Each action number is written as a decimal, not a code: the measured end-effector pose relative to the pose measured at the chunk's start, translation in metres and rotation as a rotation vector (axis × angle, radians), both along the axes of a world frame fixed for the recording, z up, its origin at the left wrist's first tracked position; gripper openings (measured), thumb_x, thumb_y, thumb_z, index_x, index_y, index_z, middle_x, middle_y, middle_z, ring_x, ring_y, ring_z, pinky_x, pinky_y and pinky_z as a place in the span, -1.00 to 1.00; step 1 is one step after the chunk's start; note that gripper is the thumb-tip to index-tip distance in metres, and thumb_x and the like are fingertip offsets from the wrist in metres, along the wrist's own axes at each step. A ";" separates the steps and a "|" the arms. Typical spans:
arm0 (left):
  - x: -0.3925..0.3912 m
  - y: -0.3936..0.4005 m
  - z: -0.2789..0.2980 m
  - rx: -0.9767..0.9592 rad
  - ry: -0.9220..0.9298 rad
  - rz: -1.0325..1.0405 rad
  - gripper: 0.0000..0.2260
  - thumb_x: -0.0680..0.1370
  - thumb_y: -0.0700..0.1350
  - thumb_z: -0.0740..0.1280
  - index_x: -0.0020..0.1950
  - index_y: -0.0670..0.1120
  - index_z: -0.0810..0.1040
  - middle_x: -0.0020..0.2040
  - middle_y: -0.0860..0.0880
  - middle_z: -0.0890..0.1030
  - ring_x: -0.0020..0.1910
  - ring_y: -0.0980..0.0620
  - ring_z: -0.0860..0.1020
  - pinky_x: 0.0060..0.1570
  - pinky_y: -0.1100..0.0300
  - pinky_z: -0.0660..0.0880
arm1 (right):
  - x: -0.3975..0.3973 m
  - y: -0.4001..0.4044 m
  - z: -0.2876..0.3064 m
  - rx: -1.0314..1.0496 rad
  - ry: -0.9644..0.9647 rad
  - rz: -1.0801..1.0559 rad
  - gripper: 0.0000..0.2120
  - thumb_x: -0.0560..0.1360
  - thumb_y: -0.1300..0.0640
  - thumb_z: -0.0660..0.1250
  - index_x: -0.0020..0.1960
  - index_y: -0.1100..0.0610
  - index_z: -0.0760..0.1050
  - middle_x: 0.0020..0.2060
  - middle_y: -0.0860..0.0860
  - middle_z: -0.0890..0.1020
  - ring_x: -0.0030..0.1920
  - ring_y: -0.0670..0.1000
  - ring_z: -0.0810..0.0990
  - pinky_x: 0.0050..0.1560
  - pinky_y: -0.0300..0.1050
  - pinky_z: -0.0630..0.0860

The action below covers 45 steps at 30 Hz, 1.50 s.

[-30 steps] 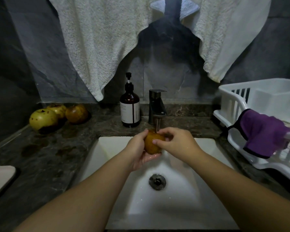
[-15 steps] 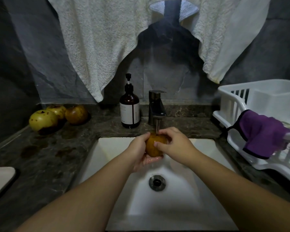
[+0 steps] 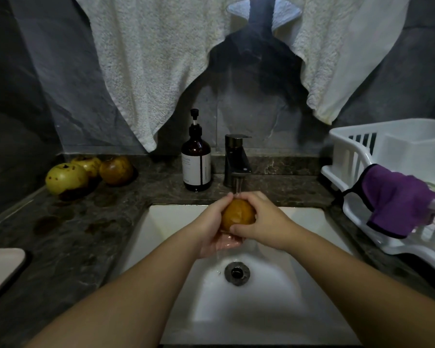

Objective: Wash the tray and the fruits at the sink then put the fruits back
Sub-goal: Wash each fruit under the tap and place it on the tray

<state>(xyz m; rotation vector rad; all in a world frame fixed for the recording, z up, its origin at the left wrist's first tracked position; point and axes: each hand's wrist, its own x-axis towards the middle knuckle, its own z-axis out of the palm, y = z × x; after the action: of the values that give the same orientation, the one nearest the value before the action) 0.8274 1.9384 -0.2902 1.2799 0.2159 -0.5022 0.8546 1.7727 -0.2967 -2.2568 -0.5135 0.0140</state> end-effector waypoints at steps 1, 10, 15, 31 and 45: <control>0.001 0.001 -0.001 0.059 -0.036 0.003 -0.49 0.58 0.35 0.29 0.30 -0.01 0.57 0.15 -0.17 0.70 0.10 -0.14 0.69 0.04 -0.01 0.68 | 0.000 -0.001 0.000 0.088 0.051 0.001 -0.33 0.42 -0.11 0.55 0.44 -0.20 0.33 0.24 -0.16 0.40 0.18 -0.07 0.50 0.01 -0.19 0.57; 0.003 -0.003 -0.003 0.070 -0.096 0.008 -0.54 0.60 0.36 0.27 0.31 0.06 0.54 0.01 -0.17 0.76 -0.07 -0.10 0.75 -0.10 0.08 0.70 | 0.003 0.009 0.000 0.439 0.431 -0.139 -0.64 0.60 -0.24 0.29 0.28 -0.07 0.43 -0.01 0.10 0.68 -0.37 0.02 0.68 -0.41 -0.15 0.50; 0.004 -0.001 -0.004 0.002 -0.036 -0.001 -0.56 0.60 0.31 0.32 0.30 0.02 0.53 0.05 -0.25 0.74 0.06 -0.21 0.73 0.03 0.02 0.69 | 0.004 0.007 0.001 0.439 0.492 -0.126 -0.66 0.64 -0.16 0.24 0.39 -0.13 0.38 0.09 0.14 0.63 -0.38 0.02 0.68 -0.45 -0.19 0.47; 0.003 0.000 -0.001 -0.066 -0.037 0.118 -0.62 0.62 0.17 0.37 0.33 -0.02 0.58 0.16 -0.22 0.66 0.02 -0.16 0.72 -0.24 0.09 0.70 | 0.001 -0.005 0.011 0.051 -0.127 -0.112 -0.72 0.59 -0.01 0.32 -0.09 -0.44 0.50 0.02 -0.24 0.42 0.02 -0.20 0.45 -0.11 -0.31 0.38; 0.004 -0.006 -0.002 0.032 -0.188 0.167 -0.69 0.67 0.11 0.33 0.32 -0.03 0.60 0.25 -0.20 0.63 0.18 -0.16 0.67 0.11 -0.05 0.67 | 0.000 0.002 0.015 -0.048 -0.120 -0.099 -0.79 0.61 0.00 0.24 0.19 -0.21 0.53 0.03 -0.20 0.37 0.03 -0.16 0.44 -0.10 -0.24 0.39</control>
<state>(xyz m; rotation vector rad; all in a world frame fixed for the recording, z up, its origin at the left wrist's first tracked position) 0.8310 1.9322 -0.2923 1.3184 0.1719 -0.2347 0.8549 1.7749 -0.2816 -2.3376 -0.4681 -0.1618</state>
